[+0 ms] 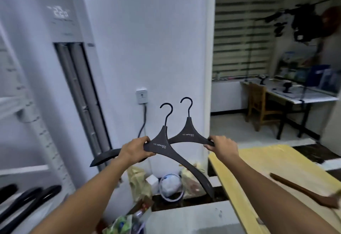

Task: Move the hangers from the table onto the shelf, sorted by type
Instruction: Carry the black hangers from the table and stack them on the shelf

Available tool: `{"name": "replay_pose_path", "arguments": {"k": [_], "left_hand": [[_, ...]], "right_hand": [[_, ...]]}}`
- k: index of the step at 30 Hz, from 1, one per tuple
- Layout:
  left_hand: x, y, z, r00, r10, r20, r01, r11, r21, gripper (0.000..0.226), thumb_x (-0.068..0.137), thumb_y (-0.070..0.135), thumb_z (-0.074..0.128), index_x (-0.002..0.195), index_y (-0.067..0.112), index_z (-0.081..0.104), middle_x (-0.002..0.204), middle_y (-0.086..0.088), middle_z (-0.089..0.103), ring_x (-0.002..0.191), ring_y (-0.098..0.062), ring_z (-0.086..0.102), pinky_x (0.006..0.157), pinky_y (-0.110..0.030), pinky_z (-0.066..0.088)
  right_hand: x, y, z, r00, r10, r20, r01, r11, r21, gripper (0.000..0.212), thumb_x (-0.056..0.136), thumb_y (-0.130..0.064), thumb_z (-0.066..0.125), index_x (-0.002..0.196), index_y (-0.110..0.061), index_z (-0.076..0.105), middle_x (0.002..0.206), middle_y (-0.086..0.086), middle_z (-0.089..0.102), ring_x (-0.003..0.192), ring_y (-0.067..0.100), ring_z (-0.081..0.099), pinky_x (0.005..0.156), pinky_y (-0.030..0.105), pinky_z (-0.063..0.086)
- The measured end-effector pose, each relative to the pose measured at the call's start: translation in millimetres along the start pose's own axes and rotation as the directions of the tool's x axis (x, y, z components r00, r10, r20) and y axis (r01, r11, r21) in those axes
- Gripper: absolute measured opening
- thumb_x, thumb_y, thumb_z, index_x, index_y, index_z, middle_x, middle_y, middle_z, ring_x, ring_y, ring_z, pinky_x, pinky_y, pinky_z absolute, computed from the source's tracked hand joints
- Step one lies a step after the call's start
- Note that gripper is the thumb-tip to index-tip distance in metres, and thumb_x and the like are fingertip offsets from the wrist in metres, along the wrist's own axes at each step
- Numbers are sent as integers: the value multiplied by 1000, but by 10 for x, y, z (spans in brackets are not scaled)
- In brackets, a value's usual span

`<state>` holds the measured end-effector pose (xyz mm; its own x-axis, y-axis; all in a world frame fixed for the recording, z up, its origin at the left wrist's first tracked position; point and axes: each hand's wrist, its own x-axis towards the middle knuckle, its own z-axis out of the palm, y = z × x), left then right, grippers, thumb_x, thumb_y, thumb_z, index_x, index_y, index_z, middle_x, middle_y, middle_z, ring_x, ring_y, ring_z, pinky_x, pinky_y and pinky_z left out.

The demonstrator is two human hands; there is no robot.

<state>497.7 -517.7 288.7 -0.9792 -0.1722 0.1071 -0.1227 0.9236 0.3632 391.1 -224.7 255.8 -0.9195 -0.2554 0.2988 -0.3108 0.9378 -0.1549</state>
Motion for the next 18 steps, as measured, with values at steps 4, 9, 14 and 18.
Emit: {"name": "replay_pose_path", "arguments": {"k": [4,9,14,18], "left_hand": [[-334,-563,-217,991,-126,-51,127,992,17,26,75,46,68,90,32,53,82,14,65,86,-13,63,72,-28,44],[-804,-1127,-407,962,-241,-128,243,970,-4,26,75,46,69,89,35,49,65,18,57,74,-11,55,61,-24,37],[-1278,-1547,-509,909,-373,-187,380,925,2,32,75,49,69,98,31,55,92,15,63,91,-12,59,69,-29,36],[-1630,-1847,-549,848,-479,-226,483,875,-39,36,71,49,71,99,32,57,98,13,68,96,-13,63,70,-28,40]], "right_hand": [[71,-644,162,994,-110,11,109,991,72,30,90,-50,53,105,-26,61,97,0,68,93,24,63,62,28,36],[68,-1412,388,968,-251,5,247,958,147,30,90,-51,54,105,-26,61,93,1,69,90,25,63,63,29,36],[12,-2062,595,913,-404,56,390,905,173,33,90,-53,52,108,-26,60,98,2,68,93,26,64,63,29,36],[-13,-2489,753,846,-529,68,509,839,193,36,90,-55,51,110,-27,60,99,2,69,94,25,64,67,31,41]]}}
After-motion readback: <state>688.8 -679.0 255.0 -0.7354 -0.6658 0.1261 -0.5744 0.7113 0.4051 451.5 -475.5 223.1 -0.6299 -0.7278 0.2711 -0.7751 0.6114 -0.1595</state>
